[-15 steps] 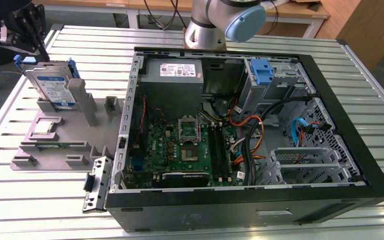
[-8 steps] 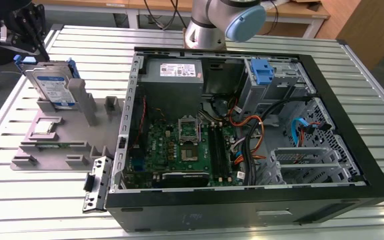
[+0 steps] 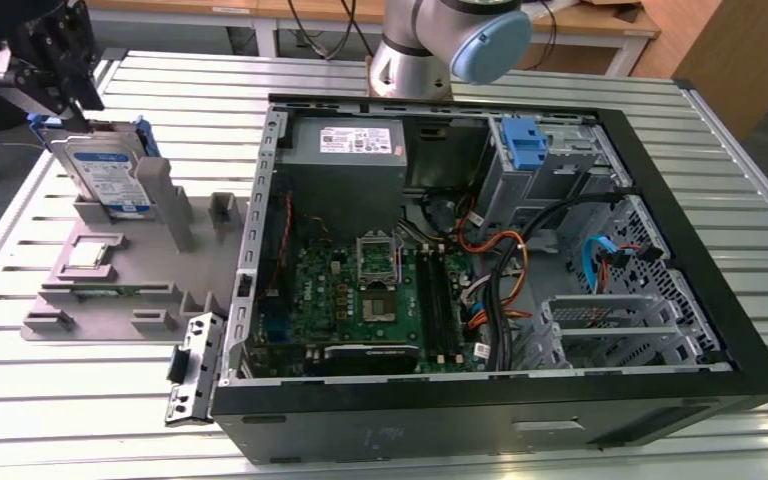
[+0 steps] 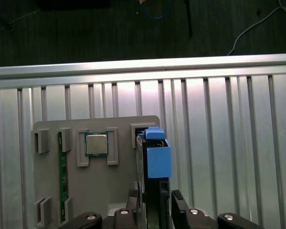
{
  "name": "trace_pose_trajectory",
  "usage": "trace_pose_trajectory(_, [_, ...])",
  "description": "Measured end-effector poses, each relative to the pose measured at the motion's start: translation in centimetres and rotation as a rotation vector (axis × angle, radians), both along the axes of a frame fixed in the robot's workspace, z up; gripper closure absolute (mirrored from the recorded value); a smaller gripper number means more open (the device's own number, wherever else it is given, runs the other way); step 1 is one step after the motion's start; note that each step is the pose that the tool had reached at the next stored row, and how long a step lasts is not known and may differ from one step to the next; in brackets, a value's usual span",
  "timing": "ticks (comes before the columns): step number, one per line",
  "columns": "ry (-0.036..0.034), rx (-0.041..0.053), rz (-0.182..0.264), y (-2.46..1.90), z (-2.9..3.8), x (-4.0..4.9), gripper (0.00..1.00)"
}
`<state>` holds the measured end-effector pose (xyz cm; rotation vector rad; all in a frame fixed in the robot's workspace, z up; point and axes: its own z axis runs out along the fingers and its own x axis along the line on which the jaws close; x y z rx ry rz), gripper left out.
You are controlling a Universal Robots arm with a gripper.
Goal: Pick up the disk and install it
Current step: 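Pick up the disk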
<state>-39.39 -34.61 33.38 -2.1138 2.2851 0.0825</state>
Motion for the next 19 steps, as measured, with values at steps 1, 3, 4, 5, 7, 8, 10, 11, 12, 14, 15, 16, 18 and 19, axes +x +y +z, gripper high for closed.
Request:
trace_pose_trajectory(1, [0.0, 0.0, 0.0, 0.0, 0.0, 0.0, 0.59])
trace_pose_trajectory(3, [0.0, 0.0, 0.0, 0.0, 0.01, 0.0, 0.53])
trace_pose_trajectory(4, [0.0, 0.0, 0.0, 0.0, 0.01, 0.0, 0.53])
trace_pose_trajectory(5, [0.0, 0.0, 0.0, 0.0, 0.01, 0.0, 0.47])
trace_pose_trajectory(7, [0.0, 0.0, 0.0, 0.0, 0.01, 0.0, 0.47])
trace_pose_trajectory(8, [0.0001, -0.0001, 0.0, 0.0, -0.01, 0.0, 0.47])
trace_pose_trajectory(10, [0.0, 0.0, 0.0, 0.0, -0.15, 0.0, 0.47])
trace_pose_trajectory(11, [-0.0001, 0.0001, 0.0, 0.0, -0.26, 0.0, 0.47])
trace_pose_trajectory(12, [-0.0001, 0.0, 0.0, 0.0, -0.38, 0.0, 0.47])
trace_pose_trajectory(14, [-0.0004, 0.0, 0.0, 0.0, -0.67, 0.0, 0.47])
trace_pose_trajectory(15, [-0.0006, 0.0, 0.0, 0.0, -0.82, 0.0, 0.47])
trace_pose_trajectory(16, [-0.0006, 0.0, 0.0, 0.0, -0.95, 0.0, 0.47])
trace_pose_trajectory(18, [-0.0007, 0.0, 0.0, 0.0, -1.22, 0.0, 0.47])
trace_pose_trajectory(19, [-0.0008, 0.0001, 0.0, 0.0, -1.36, 0.0, 0.47])
